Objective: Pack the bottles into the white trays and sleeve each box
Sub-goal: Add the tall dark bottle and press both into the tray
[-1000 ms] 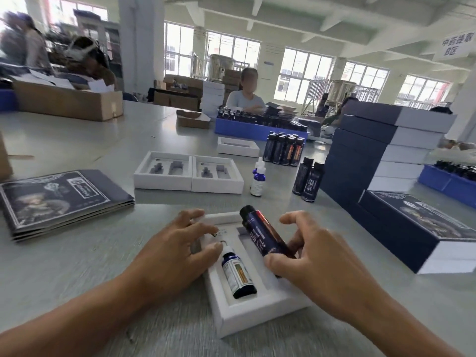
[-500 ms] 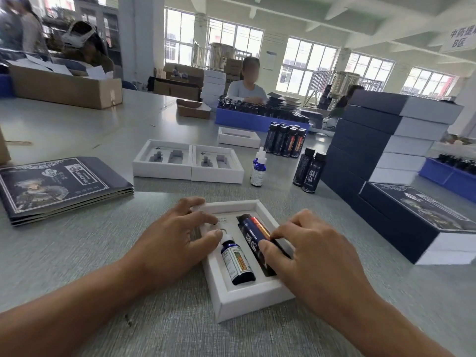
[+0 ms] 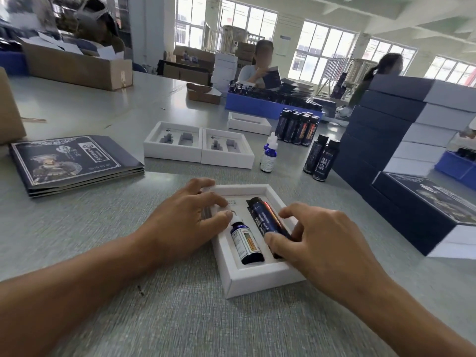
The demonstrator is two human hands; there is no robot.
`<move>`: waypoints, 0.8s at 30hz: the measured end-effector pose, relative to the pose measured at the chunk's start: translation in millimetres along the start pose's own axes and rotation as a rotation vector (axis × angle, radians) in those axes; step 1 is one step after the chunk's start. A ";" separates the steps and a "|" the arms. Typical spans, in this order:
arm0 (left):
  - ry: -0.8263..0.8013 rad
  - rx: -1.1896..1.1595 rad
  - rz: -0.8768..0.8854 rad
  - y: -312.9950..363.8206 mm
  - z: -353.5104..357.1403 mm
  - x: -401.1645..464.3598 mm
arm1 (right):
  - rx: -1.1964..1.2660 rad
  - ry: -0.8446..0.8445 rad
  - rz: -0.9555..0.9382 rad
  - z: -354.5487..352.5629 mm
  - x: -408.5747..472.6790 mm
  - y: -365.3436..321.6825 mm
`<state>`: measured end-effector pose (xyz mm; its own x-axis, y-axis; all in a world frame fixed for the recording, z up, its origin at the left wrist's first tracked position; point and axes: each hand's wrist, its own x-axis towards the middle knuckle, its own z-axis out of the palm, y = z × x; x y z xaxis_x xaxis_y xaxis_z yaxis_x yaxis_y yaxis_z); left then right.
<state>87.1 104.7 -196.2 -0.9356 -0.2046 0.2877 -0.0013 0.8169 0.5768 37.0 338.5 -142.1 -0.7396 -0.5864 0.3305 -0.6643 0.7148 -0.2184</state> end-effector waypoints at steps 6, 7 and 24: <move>0.006 0.007 0.023 -2.2 1.0 0.4 | 0.058 -0.004 0.052 -4.1 -0.3 1.4; 0.006 0.011 0.025 -2.3 0.9 0.2 | 0.025 -0.009 0.036 -4.5 -1.4 0.9; 0.007 0.001 0.016 0.0 -1.1 -0.2 | 0.011 -0.118 0.004 -9.4 -1.5 -3.8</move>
<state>87.7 104.2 -195.5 -0.9331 -0.1954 0.3021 0.0132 0.8206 0.5714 41.7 340.2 -133.2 -0.7492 -0.6248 0.2198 -0.6622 0.7131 -0.2299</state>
